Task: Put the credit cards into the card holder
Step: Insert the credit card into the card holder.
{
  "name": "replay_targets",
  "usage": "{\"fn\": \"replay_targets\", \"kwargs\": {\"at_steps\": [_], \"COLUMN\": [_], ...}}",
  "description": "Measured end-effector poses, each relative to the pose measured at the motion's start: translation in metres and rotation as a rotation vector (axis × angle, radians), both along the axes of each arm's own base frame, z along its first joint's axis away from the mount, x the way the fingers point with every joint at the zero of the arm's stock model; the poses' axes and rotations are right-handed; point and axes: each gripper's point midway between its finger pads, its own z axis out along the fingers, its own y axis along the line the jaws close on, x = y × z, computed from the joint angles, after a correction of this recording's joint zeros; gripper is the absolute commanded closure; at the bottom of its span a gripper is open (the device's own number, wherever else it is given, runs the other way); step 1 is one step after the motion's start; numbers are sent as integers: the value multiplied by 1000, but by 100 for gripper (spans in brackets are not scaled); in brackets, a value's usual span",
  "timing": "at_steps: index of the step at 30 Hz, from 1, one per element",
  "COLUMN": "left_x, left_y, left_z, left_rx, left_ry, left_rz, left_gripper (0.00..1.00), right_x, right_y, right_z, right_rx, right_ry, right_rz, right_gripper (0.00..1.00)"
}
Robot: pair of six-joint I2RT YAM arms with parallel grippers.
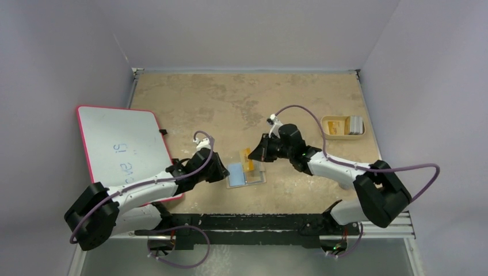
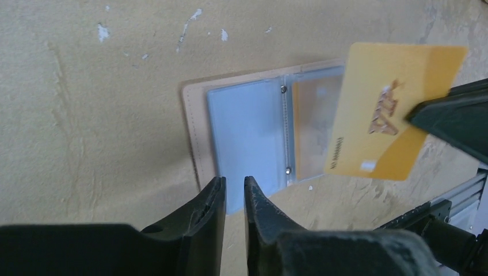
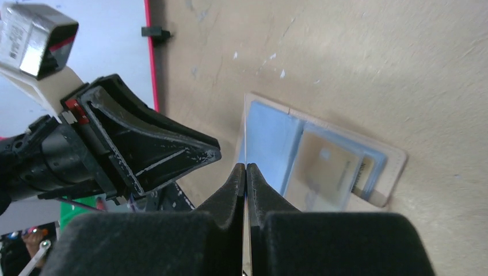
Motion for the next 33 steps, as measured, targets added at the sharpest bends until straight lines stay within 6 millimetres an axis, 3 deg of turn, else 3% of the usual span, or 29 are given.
{"fn": "replay_targets", "kwargs": {"at_steps": [6, 13, 19, 33], "left_x": [-1, -4, -1, 0], "left_y": [-12, -9, -10, -9], "left_z": [-13, -33, -34, -34], "left_rx": [-29, 9, 6, 8], "left_ry": [32, 71, 64, 59], "left_rz": [-23, -21, -14, -8], "left_gripper": [96, 97, 97, 97], "right_x": [-17, -16, -18, -20], "right_y": [8, 9, 5, -4], "right_z": [-26, -33, -55, -73], "right_rx": [17, 30, -8, -69], "right_ry": [61, 62, 104, 140], "right_rz": [20, 14, 1, -33], "right_gripper": [100, 100, 100, 100]}}
